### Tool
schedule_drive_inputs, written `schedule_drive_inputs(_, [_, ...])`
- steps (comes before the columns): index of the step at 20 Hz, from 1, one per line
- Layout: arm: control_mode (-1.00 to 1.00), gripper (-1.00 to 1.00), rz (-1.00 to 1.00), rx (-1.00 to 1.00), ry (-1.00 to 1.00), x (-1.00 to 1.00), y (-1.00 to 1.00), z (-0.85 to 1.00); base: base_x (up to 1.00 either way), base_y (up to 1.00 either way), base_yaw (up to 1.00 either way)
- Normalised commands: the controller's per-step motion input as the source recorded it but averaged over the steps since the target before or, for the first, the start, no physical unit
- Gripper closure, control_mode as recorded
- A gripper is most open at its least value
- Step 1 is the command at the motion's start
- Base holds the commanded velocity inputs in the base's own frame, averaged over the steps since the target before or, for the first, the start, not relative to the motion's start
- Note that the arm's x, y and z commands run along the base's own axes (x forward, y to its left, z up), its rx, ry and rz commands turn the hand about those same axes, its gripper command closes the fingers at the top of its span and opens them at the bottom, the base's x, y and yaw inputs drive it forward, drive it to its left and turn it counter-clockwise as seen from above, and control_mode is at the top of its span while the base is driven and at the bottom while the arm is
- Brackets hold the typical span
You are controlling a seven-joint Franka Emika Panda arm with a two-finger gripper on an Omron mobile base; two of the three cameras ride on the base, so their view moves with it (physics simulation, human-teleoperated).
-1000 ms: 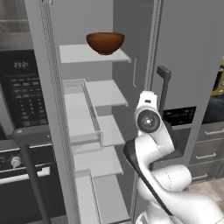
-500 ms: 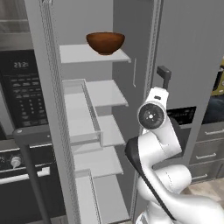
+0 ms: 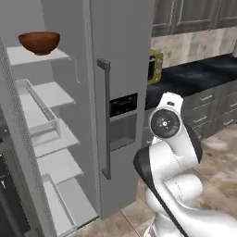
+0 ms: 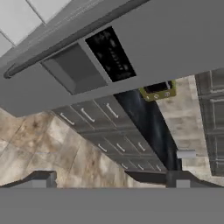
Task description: Move the mug from next to the sink to the open cabinet. Then, move the bowl with the avocado to the fridge to clear the area for faucet cleaning.
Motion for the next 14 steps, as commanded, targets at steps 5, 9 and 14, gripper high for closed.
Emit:
schedule_drive_inputs(5, [1.00, -1.00, 0.00, 0.00, 0.00, 0.00, 0.00, 0.00, -0.46, 0.00, -0.91])
schedule_drive_inputs(9, [1.00, -1.00, 0.00, 0.00, 0.00, 0.00, 0.00, 0.00, -0.33, 0.00, -0.93])
schedule_drive_inputs(14, [1.00, -1.00, 0.00, 0.00, 0.00, 0.00, 0.00, 0.00, -0.34, -0.01, -0.91])
